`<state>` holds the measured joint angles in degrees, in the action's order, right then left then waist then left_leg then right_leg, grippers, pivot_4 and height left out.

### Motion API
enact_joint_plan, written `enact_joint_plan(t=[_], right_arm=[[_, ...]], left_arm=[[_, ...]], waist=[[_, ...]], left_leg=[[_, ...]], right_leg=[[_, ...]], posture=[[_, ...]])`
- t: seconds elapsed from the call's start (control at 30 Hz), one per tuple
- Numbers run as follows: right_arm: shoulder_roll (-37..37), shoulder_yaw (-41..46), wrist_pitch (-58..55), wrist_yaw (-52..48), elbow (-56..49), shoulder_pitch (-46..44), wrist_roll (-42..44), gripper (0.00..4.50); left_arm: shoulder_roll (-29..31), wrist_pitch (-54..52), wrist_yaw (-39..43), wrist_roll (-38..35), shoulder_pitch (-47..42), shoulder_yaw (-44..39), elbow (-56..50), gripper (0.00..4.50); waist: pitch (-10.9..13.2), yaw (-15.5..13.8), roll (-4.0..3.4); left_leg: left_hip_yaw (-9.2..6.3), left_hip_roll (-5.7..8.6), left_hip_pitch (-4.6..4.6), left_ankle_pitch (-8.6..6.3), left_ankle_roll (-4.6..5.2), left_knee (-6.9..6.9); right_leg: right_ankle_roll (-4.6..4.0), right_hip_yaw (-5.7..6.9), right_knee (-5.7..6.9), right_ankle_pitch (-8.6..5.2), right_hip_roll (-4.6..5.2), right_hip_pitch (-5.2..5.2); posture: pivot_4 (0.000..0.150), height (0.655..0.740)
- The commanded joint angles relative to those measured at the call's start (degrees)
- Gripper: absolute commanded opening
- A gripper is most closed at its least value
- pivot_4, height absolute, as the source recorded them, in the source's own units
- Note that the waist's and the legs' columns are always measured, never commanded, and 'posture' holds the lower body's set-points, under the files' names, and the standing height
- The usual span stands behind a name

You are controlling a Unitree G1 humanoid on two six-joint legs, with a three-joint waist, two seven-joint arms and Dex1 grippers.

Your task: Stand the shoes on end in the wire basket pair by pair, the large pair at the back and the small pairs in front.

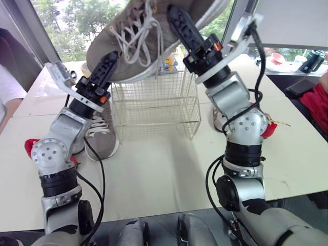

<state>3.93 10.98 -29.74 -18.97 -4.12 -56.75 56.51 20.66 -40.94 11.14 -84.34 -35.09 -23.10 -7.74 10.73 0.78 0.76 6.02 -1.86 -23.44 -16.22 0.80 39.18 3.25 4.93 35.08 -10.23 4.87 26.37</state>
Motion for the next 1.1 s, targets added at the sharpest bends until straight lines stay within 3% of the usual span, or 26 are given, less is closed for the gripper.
enact_joint_plan(t=[0.03,0.13,0.23,0.43,0.6,0.77,0.93,1.1], right_arm=[[3.8,2.3,4.2,-5.5,2.0,-7.1,-1.5,1.7],[10.5,6.9,5.3,-10.3,9.3,-13.2,-1.0,1.7],[14.9,8.2,6.7,-14.6,14.1,-17.0,-2.4,1.7],[25.4,-1.4,19.1,-36.4,34.1,-26.6,-20.1,1.7],[25.5,-5.2,31.5,-48.2,53.6,-33.7,-29.7,1.7],[24.8,-8.4,43.0,-52.3,67.9,-37.4,-39.2,1.7],[24.1,-9.8,46.7,-53.8,74.9,-38.9,-45.2,1.7],[22.3,-8.7,40.8,-53.7,79.1,-40.5,-47.8,1.7]], left_arm=[[4.4,-1.8,1.6,4.4,0.6,2.2,-3.9,4.3],[10.2,-4.5,5.1,6.4,2.5,3.8,-8.6,4.3],[11.4,-5.6,5.2,1.5,4.2,2.6,-11.5,4.3],[18.2,-9.4,2.6,-9.8,12.2,0.6,-19.9,4.3],[22.2,-9.6,3.6,-15.2,19.6,-0.4,-23.5,4.3],[23.0,-8.6,5.4,-12.8,28.5,-2.0,-24.8,4.3],[23.9,-7.2,6.0,-12.4,32.1,-3.3,-26.2,4.3],[24.1,-6.1,6.3,-10.1,33.4,-1.9,-27.0,4.3]], waist=[[0.0,0.0,0.0],[0.0,-0.1,-0.02],[0.0,-0.2,-0.02],[0.1,0.8,-0.08],[0.1,1.3,-0.1],[0.2,1.4,-0.15],[0.2,1.2,-0.16],[0.2,1.2,-0.15]], left_leg=[[0.0,0.0,-0.01,0.0,0.0,0.0],[0.0,0.0,-0.01,0.0,0.0,-0.01],[-0.01,-0.02,-0.06,-0.03,0.04,-0.06],[0.14,-0.02,-0.02,-0.1,0.14,-0.12],[0.07,-0.08,0.04,-0.06,0.08,-0.14],[0.09,-0.07,-0.04,-0.04,0.03,-0.13],[0.1,-0.08,-0.08,0.0,-0.07,-0.13],[0.08,-0.07,-0.07,0.09,-0.24,-0.13]], right_leg=[[0.0,0.0,0.0,0.0,0.0,0.0],[-0.01,0.0,0.0,0.0,0.0,0.02],[0.0,0.03,-0.04,-0.01,0.01,0.01],[0.02,-0.1,-0.12,-0.03,0.03,0.13],[-0.04,-0.09,-0.06,-0.06,-0.08,0.1],[-0.04,-0.09,-0.1,-0.06,-0.05,0.15],[-0.04,-0.08,-0.15,-0.07,0.08,0.16],[-0.16,-0.07,-0.14,-0.13,0.13,0.14]], posture=[[0.15,0.74],[0.15,0.74],[0.15,0.74],[0.15,0.74],[0.15,0.74],[0.15,0.74],[0.15,0.74],[0.15,0.74]])
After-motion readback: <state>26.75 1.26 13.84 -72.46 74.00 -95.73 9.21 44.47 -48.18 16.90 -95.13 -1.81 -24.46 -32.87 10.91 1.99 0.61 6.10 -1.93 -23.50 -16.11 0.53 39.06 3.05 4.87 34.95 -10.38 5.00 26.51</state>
